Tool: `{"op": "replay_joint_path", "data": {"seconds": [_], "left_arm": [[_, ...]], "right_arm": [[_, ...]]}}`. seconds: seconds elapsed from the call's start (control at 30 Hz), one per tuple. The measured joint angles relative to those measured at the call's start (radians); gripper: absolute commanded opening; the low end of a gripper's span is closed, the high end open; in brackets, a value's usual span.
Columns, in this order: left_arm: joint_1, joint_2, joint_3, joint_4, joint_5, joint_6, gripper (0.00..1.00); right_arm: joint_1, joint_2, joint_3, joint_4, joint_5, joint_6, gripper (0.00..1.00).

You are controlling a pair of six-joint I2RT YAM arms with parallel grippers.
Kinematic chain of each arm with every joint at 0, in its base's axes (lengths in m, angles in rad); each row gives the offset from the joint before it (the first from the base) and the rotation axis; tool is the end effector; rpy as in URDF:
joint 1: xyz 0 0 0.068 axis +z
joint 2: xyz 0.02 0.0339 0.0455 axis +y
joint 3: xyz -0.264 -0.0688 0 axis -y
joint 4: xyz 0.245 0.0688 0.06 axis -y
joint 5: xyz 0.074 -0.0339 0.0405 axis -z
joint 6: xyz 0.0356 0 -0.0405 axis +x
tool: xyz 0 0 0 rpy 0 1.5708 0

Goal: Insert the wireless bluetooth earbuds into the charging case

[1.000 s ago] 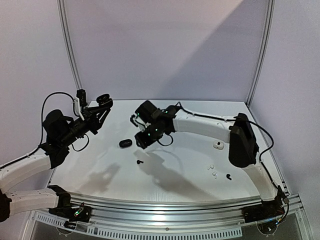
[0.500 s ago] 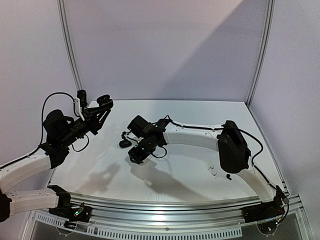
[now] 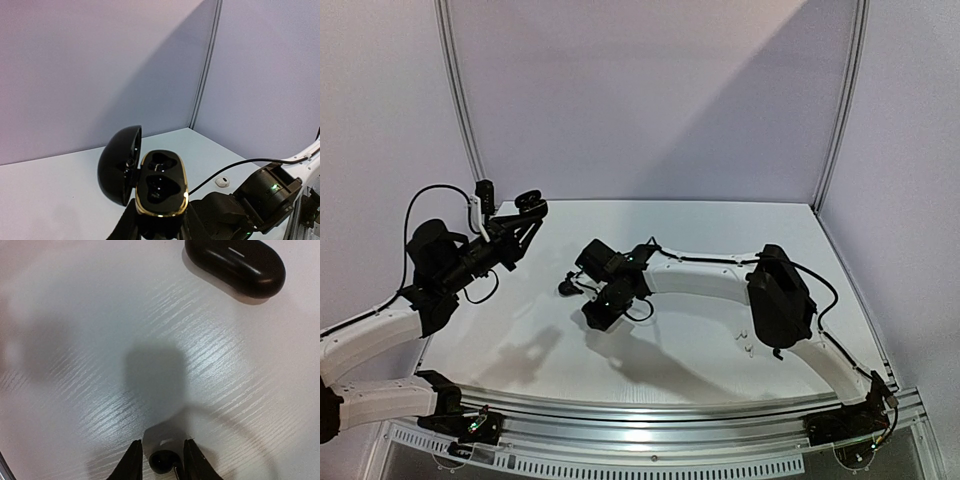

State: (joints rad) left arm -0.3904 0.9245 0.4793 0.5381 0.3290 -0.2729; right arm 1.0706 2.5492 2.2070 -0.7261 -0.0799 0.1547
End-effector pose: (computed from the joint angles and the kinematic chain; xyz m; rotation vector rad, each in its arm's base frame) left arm 0.1946 -0.0925 0.2829 0.3626 1.4886 -0.7752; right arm 0.2578 0.4776 0.1393 -1.2336 2.4394 0.4928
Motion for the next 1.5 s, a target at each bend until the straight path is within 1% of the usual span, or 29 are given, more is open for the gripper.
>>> {"op": "replay_joint_path", "data": {"seconds": [0.17,0.57,0.83,0.93,1.0,1.3,1.5], "left_arm": [[0.000,0.009,0.000,0.000,0.003,0.000,0.00],[0.000,0.013,0.000,-0.001,0.011,0.003,0.00],[0.001,0.014,0.000,-0.001,0.021,0.008,0.00],[0.001,0.014,0.000,-0.002,0.022,0.011,0.00],[0.001,0.014,0.000,-0.003,0.023,0.011,0.00],[0.001,0.014,0.000,-0.003,0.026,0.011,0.00],[0.001,0.014,0.000,-0.003,0.026,0.011,0.00]], "right_arm": [[0.000,-0.022,-0.039,0.010,0.011,0.025,0.26],[0.003,-0.139,-0.222,0.002,-0.021,0.104,0.26],[0.002,-0.149,-0.241,0.024,-0.027,0.141,0.29],[-0.003,-0.157,-0.255,0.033,-0.023,0.153,0.26],[-0.008,-0.160,-0.258,0.034,-0.021,0.151,0.26],[-0.031,-0.173,-0.237,0.071,-0.030,0.115,0.50],[-0.024,-0.140,-0.110,0.068,-0.030,0.025,0.49]]}}
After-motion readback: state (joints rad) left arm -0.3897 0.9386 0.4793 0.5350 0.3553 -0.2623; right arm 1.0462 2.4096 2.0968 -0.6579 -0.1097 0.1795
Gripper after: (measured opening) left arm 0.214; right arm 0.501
